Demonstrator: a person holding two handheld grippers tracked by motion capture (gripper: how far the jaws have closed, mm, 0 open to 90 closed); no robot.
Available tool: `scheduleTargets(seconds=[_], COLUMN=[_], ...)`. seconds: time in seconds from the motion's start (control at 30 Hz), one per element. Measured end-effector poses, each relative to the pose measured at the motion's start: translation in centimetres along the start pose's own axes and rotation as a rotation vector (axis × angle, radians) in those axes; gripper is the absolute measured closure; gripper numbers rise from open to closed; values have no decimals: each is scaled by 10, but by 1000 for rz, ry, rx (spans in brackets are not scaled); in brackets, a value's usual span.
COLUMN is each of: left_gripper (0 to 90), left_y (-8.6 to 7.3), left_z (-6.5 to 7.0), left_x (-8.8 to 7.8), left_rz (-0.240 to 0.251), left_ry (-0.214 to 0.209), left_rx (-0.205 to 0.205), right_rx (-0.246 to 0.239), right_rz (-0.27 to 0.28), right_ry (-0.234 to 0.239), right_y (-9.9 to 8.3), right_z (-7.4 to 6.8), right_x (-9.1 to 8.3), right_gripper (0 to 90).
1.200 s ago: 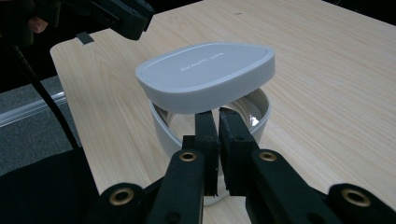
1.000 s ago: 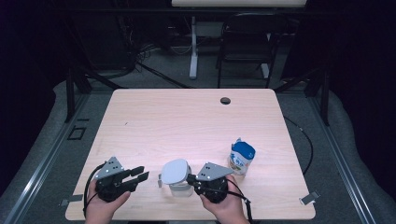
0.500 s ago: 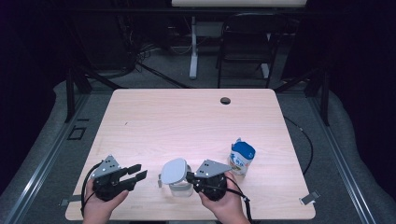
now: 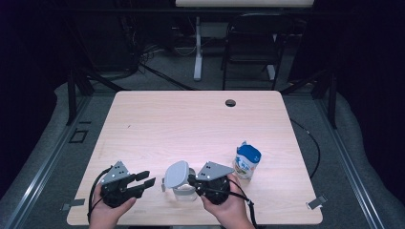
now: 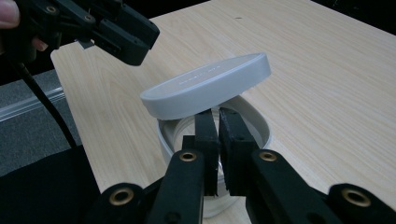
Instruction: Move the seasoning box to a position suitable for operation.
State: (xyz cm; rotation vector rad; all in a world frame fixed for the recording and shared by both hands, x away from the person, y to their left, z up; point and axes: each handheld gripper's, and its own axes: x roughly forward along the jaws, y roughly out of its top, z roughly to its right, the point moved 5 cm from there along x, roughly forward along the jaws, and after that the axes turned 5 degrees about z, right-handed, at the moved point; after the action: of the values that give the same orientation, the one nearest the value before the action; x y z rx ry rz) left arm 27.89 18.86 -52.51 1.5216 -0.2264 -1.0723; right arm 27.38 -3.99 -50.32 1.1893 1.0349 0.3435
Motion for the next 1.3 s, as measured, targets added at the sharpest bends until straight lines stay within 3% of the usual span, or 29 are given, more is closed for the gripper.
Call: scheduleTargets(seconds=[1.3], left_gripper=[624], left_y=[0], left_z=[3], left_x=[2], left_rz=[-4], left_ry=[-8], left_rx=[6], right_rx=[-31], right_rz=[-1], right_ry=[-4], right_y=[22], right_z=[-4], right_x=[3], right_gripper=[865])
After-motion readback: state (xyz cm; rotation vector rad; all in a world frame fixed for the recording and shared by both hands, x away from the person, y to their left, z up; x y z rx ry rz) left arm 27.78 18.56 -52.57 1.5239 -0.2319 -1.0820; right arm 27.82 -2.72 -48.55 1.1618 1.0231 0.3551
